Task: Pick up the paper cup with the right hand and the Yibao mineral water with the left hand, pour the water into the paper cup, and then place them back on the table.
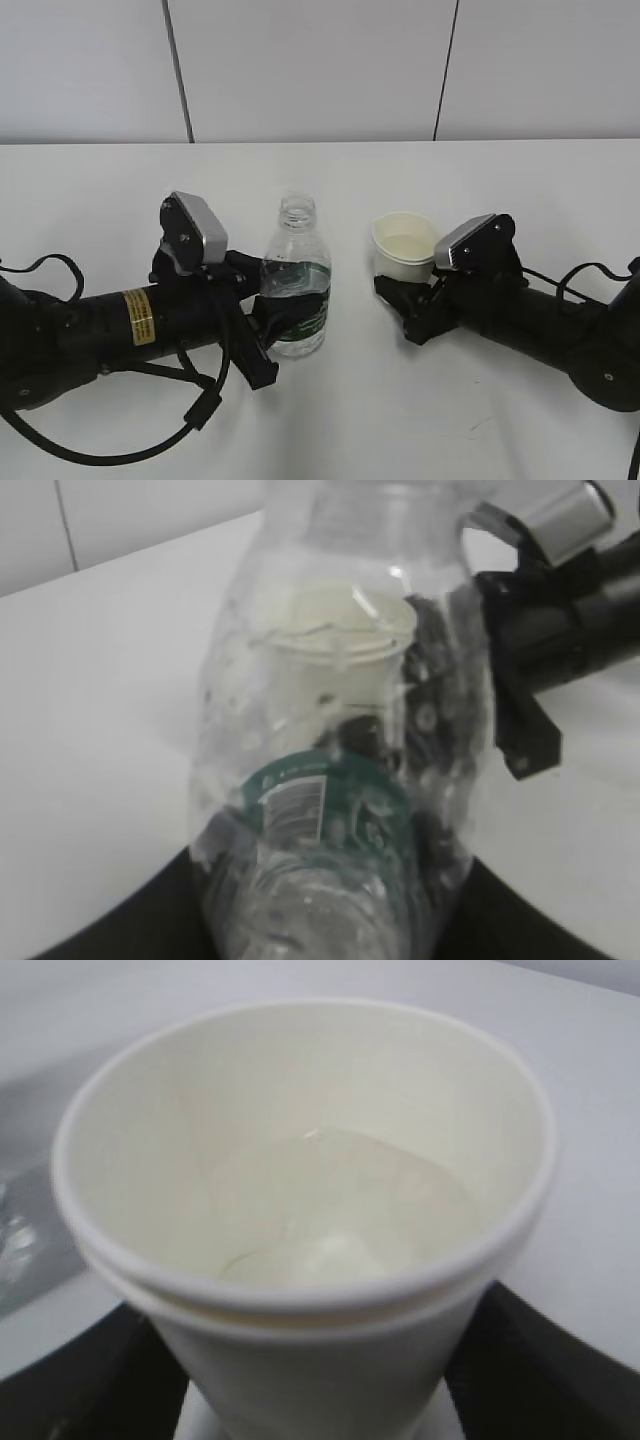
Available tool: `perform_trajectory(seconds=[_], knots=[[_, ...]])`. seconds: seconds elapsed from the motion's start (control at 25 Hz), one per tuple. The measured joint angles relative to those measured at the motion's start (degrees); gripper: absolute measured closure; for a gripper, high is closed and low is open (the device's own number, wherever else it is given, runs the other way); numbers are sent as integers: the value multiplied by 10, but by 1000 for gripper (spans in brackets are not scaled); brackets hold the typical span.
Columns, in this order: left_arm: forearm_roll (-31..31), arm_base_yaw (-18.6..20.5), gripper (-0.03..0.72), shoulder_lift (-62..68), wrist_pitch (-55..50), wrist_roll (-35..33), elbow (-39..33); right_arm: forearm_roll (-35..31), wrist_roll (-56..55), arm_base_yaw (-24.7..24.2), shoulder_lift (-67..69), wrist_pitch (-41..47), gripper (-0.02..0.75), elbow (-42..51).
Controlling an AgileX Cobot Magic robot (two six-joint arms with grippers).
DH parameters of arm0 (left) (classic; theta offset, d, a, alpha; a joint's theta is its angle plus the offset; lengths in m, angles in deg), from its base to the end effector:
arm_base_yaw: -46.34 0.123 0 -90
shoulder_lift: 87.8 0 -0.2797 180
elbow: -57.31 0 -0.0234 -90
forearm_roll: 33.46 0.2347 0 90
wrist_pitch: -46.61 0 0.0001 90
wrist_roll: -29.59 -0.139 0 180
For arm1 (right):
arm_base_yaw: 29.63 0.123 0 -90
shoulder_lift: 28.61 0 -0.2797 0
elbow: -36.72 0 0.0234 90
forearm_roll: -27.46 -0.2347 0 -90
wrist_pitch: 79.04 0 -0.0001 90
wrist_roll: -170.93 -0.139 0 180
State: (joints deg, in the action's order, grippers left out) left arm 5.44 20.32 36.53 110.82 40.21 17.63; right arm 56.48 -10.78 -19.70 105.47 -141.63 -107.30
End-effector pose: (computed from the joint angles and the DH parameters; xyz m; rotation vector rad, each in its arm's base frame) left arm 0.2847 -0.2264 0.1034 0.9482 1.6065 -0.7628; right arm 0.3595 0.1237 0.0523 -0.6603 1.7984 0.3977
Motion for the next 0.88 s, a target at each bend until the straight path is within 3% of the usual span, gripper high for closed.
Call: perform_trajectory(seconds=[0.2,0.76,0.88], knots=[[43,0,367,0,0,2,0,-55,17,0,0,-14,185,14],[63,0,367,28,22,7,8,-63,37,0,12,-29,183,14],[62,0,335,28,20,7,9,-64,37,0,16,-34,125,14]])
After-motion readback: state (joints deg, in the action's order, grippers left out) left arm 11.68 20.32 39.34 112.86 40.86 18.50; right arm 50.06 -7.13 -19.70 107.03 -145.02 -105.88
